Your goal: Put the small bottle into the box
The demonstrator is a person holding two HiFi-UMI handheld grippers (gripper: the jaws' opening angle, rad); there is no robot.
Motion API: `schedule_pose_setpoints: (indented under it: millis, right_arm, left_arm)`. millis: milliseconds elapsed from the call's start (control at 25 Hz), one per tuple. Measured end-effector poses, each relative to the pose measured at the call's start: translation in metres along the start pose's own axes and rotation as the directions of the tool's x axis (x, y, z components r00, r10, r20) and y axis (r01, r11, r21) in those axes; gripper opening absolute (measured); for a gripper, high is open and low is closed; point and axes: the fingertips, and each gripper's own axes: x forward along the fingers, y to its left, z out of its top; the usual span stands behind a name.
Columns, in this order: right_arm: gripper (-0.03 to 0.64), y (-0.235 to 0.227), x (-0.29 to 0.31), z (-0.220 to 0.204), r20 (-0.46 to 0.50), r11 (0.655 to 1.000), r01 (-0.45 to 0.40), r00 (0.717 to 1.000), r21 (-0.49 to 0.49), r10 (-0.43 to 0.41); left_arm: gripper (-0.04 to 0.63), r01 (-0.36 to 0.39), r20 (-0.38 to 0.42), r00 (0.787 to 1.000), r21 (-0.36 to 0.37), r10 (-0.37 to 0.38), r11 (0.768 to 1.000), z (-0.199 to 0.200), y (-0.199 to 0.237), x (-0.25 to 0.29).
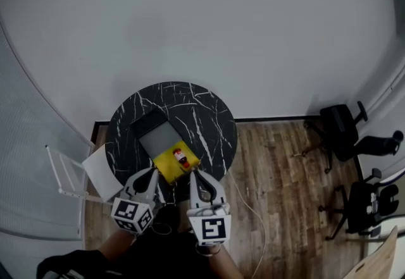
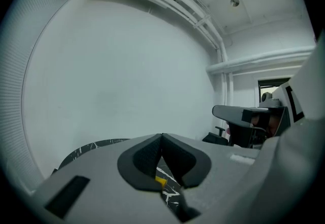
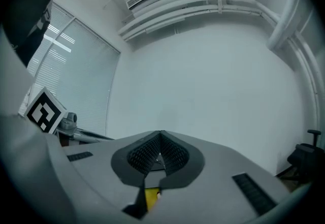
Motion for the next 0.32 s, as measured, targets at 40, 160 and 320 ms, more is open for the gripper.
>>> schedule_pose_setpoints:
  millis: [40, 160, 320]
  right_arm:
    - [-0.005, -0.003, -0.001, 0.001, 0.008, 1.000, 0.004, 1.000, 0.005, -0.004]
    - [-0.005, -0.014, -0.007, 0.001, 0.012, 1.000, 0.020, 1.000, 0.018, -0.020]
    - [-0.006, -0.021, -0.014, 0.000, 0.008, 1.000, 0.023, 1.000, 0.016, -0.023]
  left_arm:
    - [0.000, 0.003, 0.001, 1.000, 0.002, -0.003, 1.000, 0.001, -0.002, 0.002]
    - [0.000, 0.014, 0.009, 1.000, 0.000, -0.014, 1.000, 0.004, -0.012, 0.006]
    - [0.000, 0.012, 0.031, 0.999, 0.012, -0.012, 1.000, 0.008, -0.023, 0.004]
